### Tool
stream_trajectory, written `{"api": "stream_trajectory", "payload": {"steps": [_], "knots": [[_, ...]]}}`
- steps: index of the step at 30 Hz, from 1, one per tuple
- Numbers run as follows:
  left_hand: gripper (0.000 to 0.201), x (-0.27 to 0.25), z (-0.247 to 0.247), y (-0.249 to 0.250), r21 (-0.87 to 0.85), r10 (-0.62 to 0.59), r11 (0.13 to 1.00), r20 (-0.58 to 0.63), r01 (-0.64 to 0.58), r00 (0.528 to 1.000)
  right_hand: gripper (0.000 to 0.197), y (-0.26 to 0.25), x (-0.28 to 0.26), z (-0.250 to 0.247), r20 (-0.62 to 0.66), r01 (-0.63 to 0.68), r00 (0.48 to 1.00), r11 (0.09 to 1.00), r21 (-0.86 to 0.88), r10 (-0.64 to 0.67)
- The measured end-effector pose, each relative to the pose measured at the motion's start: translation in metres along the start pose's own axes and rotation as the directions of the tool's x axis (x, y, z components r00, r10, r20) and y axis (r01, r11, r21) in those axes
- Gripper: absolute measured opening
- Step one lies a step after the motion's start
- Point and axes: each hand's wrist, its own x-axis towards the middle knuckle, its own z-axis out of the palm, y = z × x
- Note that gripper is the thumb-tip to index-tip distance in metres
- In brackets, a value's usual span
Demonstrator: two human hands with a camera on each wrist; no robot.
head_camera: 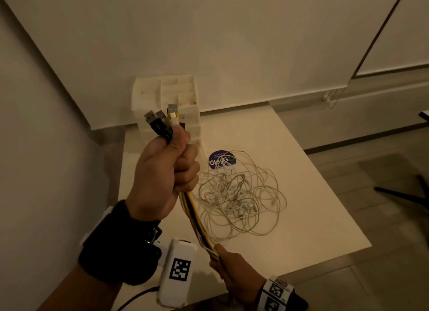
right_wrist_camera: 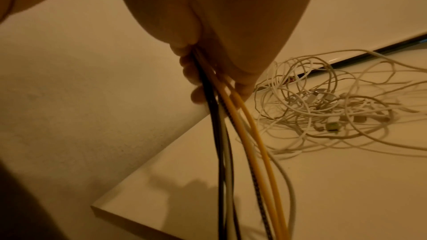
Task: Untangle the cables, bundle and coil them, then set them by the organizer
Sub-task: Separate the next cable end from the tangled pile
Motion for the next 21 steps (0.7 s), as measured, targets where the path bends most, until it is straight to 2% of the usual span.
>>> {"api": "stream_trajectory", "payload": {"steps": [3, 6, 7, 9, 12, 15, 18, 21], "knots": [[0.036, 0.004, 0.002, -0.006, -0.003, 0.012, 1.000, -0.019, -0.012, 1.000, 0.029, 0.010, -0.014, -0.027, 0.026, -0.014, 1.000, 1.000, 0.002, 0.014], [0.036, 0.010, 0.005, -0.012, 0.001, 0.026, 1.000, -0.058, -0.026, 0.998, 0.057, 0.032, -0.023, -0.073, 0.084, -0.021, 0.996, 0.995, -0.099, 0.029], [0.036, 0.012, 0.008, -0.015, 0.001, 0.032, 0.999, -0.064, -0.032, 0.997, 0.057, 0.041, -0.022, -0.091, 0.111, -0.067, 0.991, 0.990, -0.123, 0.081], [0.035, 0.014, 0.014, -0.021, 0.013, 0.041, 0.999, -0.073, -0.040, 0.996, 0.042, 0.061, -0.016, -0.124, 0.099, -0.138, 0.982, 0.969, -0.205, 0.161], [0.039, 0.016, 0.023, -0.028, 0.045, 0.048, 0.998, -0.088, -0.044, 0.995, 0.023, 0.098, 0.004, -0.163, -0.115, -0.274, 0.961, 0.921, -0.276, 0.251], [0.040, 0.021, 0.030, -0.032, 0.059, 0.062, 0.997, -0.134, -0.054, 0.989, 0.023, 0.129, 0.030, -0.181, -0.238, -0.437, 0.896, 0.844, -0.312, 0.376], [0.038, 0.028, 0.035, -0.036, 0.063, 0.060, 0.997, -0.194, -0.049, 0.979, 0.029, 0.140, 0.052, -0.179, -0.208, -0.483, 0.874, 0.740, -0.469, 0.439], [0.042, 0.036, 0.041, -0.039, 0.097, 0.057, 0.995, -0.236, -0.035, 0.970, 0.030, 0.144, 0.063, -0.173, -0.147, -0.427, 0.889, 0.669, -0.609, 0.434]]}}
